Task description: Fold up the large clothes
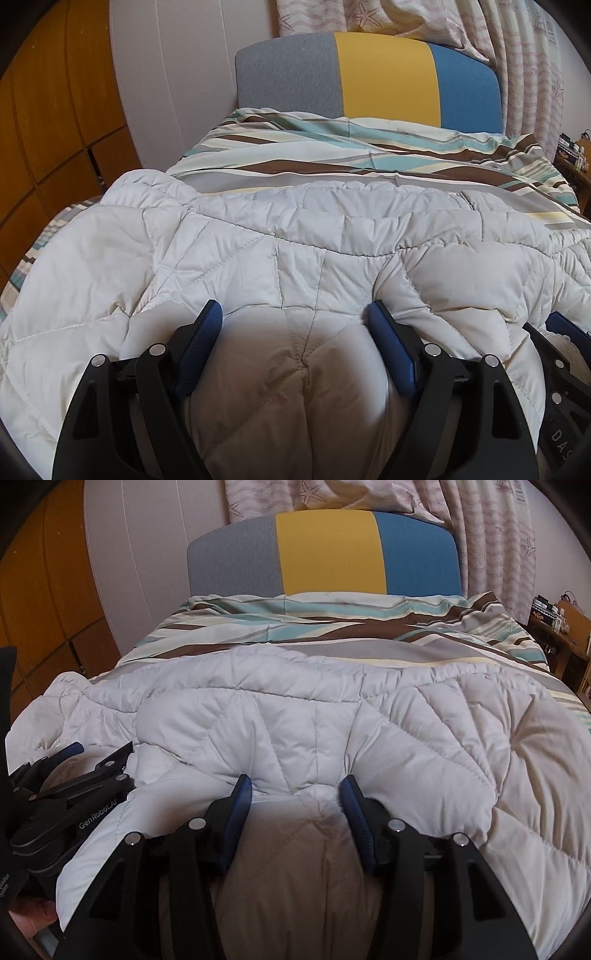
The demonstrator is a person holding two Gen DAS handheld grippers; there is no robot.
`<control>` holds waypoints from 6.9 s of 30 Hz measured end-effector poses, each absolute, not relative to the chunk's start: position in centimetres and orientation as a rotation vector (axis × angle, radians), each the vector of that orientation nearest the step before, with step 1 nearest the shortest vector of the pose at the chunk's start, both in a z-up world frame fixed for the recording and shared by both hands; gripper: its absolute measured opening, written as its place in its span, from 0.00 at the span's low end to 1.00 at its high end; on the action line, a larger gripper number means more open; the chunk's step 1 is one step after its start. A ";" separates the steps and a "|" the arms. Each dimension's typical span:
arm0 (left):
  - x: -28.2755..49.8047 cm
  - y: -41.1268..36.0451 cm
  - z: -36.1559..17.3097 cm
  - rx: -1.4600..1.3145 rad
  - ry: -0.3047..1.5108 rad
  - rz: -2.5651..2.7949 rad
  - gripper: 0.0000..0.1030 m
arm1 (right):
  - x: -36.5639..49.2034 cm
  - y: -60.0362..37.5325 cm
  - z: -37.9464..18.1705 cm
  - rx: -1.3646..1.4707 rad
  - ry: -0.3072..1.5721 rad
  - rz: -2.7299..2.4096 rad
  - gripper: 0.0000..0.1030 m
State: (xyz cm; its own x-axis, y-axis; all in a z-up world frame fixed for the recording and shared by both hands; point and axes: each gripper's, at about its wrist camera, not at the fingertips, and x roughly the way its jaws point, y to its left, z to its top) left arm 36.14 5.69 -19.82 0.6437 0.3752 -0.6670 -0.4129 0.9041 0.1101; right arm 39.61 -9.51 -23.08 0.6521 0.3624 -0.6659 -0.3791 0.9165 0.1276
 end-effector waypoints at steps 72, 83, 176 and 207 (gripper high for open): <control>10.6 16.7 -16.5 -0.559 0.661 0.562 0.97 | 23.1 -13.5 -17.5 0.090 0.729 0.505 0.34; 12.5 15.6 -17.5 -0.632 0.577 0.394 0.97 | 22.8 -9.7 -19.1 0.002 0.753 0.569 0.17; 24.5 -21.7 -15.8 0.179 0.575 -0.322 0.82 | 23.5 -40.7 -21.9 0.348 0.779 -0.228 0.56; 29.1 5.6 -15.3 -0.656 0.617 0.264 0.64 | 25.4 -37.0 -16.0 0.302 0.689 -0.078 0.56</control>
State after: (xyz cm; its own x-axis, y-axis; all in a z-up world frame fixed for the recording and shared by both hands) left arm 29.15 5.58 -15.27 0.7911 0.0388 -0.6104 -0.4146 0.7679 -0.4884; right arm 25.36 -37.00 -15.99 0.7711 0.0287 -0.6361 0.1694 0.9537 0.2484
